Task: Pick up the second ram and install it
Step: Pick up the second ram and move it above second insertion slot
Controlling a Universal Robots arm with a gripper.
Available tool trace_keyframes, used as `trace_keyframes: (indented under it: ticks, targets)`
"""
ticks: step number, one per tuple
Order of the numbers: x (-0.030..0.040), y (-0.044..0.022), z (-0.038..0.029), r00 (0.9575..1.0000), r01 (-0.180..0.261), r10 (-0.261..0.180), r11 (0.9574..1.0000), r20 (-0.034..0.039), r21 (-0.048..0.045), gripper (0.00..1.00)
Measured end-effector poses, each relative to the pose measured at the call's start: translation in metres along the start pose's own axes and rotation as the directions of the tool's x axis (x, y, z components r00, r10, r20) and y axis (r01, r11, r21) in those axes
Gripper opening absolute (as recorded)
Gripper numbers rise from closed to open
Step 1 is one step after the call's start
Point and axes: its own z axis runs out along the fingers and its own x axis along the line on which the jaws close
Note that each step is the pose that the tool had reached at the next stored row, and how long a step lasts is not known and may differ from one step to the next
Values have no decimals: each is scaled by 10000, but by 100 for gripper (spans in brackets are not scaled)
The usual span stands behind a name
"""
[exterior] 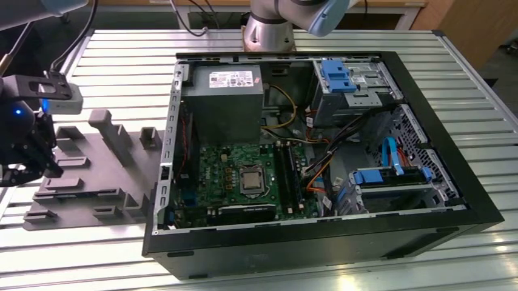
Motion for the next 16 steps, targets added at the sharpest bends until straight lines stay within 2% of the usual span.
trace_keyframes:
  ticks: [16]
  targets:
    - [4, -4, 79, 10000, 4, -4, 10000, -1, 0, 11]
